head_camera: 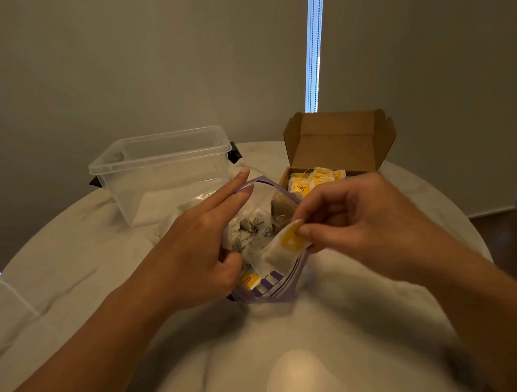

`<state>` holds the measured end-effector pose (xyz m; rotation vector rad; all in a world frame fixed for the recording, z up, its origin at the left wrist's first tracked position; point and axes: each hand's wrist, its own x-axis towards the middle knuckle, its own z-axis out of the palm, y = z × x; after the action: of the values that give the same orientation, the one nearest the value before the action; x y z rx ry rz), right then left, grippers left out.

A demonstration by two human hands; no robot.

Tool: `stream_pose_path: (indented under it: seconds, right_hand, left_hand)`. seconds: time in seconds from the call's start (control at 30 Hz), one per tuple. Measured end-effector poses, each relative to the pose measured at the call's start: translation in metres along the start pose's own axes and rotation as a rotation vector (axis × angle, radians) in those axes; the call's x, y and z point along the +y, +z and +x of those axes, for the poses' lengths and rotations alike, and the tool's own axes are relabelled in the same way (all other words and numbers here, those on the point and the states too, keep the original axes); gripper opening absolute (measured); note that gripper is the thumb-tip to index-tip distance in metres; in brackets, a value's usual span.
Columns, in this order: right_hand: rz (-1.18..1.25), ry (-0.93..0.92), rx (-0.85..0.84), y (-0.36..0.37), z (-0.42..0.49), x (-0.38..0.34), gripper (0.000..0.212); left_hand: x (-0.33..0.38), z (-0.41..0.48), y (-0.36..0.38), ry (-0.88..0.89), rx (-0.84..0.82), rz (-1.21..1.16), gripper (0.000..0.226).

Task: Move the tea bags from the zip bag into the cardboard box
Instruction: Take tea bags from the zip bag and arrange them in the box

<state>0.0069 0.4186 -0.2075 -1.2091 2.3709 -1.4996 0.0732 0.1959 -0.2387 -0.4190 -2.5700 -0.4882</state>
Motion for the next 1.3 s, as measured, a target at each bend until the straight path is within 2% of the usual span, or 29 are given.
stream_pose_path:
  seconds: [0.1,0.23,0.37,0.5,0.6,0.67,0.8,0.93,1.0,1.07,1.17,1.23,1.3]
  right_hand:
    - [0.211,0.023,0.120,-0.026,0.002,0.009,0.015]
    - [0.274,0.096,0.288,-0.047,0.017,0.036,0.017]
    - [0.105,0.125,0.401,-0.058,0.044,0.056,0.014]
    - [-0.079,0.155,0.396,-0.061,0.077,0.064,0.014]
    - [-0.353,0.166,0.420,-0.058,0.093,0.076,0.020]
    - [-0.451,0.140,0.455,-0.051,0.092,0.080,0.024]
    - [-0.460,0.023,0.524,-0.037,0.080,0.064,0.018]
    - [-0.369,-0.123,0.574,-0.028,0.062,0.042,0.011]
    - [-0.292,-0.191,0.554,-0.023,0.050,0.029,0.010]
    - [-0.149,-0.228,0.460,-0.018,0.035,0.014,0.009]
    - [0.089,-0.201,0.116,-0.002,0.011,-0.005,0.008]
    - [0.064,-0.146,-0.090,0.019,0.003,-0.010,0.010]
    - [-0.154,-0.131,-0.163,0.040,0.004,-0.007,0.014]
  left_hand:
    - [-0.001,-0.001,0.000,-0.020,0.003,-0.001,0.085]
    - [-0.003,-0.003,-0.002,-0.028,0.004,0.001,0.086]
    - [-0.003,-0.004,-0.004,-0.031,-0.006,0.005,0.086]
    - [-0.006,-0.004,-0.007,0.004,0.007,-0.001,0.085]
    - [-0.009,-0.006,-0.014,-0.006,0.013,-0.006,0.079]
    - [-0.008,-0.007,-0.020,-0.027,0.039,0.028,0.072]
    - [-0.003,-0.005,-0.023,-0.052,0.045,0.106,0.070]
    - [-0.001,-0.006,-0.023,-0.100,0.004,0.094,0.073]
    - [0.000,-0.006,-0.023,-0.113,-0.014,0.087,0.077]
    - [0.002,-0.006,-0.024,-0.118,-0.025,0.091,0.082]
    - [0.008,-0.006,-0.027,-0.061,-0.053,0.106,0.084]
    - [0.015,-0.006,-0.030,-0.008,-0.077,0.084,0.080]
    - [0.021,-0.008,-0.031,0.032,-0.106,0.080,0.081]
